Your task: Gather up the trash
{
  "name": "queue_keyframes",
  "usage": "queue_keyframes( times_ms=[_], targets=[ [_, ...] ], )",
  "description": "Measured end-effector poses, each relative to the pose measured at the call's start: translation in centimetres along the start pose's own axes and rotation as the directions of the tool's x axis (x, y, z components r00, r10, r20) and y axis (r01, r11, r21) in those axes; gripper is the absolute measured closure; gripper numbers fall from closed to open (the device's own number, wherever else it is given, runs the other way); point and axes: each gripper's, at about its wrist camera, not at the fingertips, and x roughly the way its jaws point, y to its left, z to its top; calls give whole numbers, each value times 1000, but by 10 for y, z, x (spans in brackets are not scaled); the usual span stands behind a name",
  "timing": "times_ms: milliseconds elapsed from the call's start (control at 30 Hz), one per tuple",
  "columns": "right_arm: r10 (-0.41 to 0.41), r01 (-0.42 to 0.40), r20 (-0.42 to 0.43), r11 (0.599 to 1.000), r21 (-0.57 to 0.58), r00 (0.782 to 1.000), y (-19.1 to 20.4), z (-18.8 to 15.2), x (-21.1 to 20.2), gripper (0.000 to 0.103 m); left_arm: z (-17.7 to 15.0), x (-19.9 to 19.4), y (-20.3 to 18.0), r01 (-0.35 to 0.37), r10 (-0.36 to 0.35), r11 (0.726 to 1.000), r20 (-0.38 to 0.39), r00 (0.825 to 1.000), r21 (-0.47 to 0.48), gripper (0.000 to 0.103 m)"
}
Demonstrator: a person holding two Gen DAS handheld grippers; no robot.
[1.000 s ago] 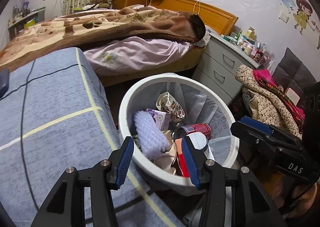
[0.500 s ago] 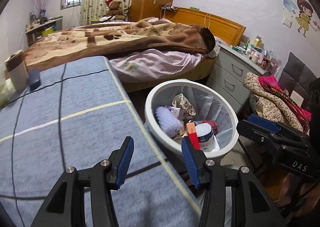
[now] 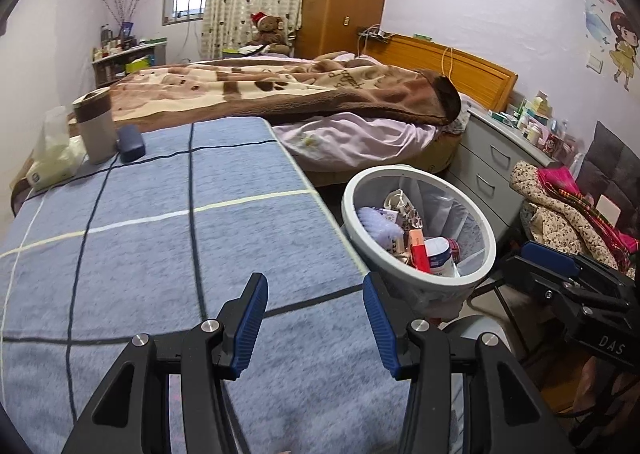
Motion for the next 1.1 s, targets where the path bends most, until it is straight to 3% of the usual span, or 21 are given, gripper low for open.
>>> queue_keyframes(
  times_ms=[400, 1100],
  targets=[
    [20, -20, 6, 999, -30, 1000, 13, -6, -6, 46, -21, -25, 7, -54, 55, 998, 10, 998, -17, 54],
    [22, -22, 7, 999, -33, 1000, 14, -6, -6, 46, -20, -27, 7, -68, 68, 997, 16, 998, -22, 54]
  ],
)
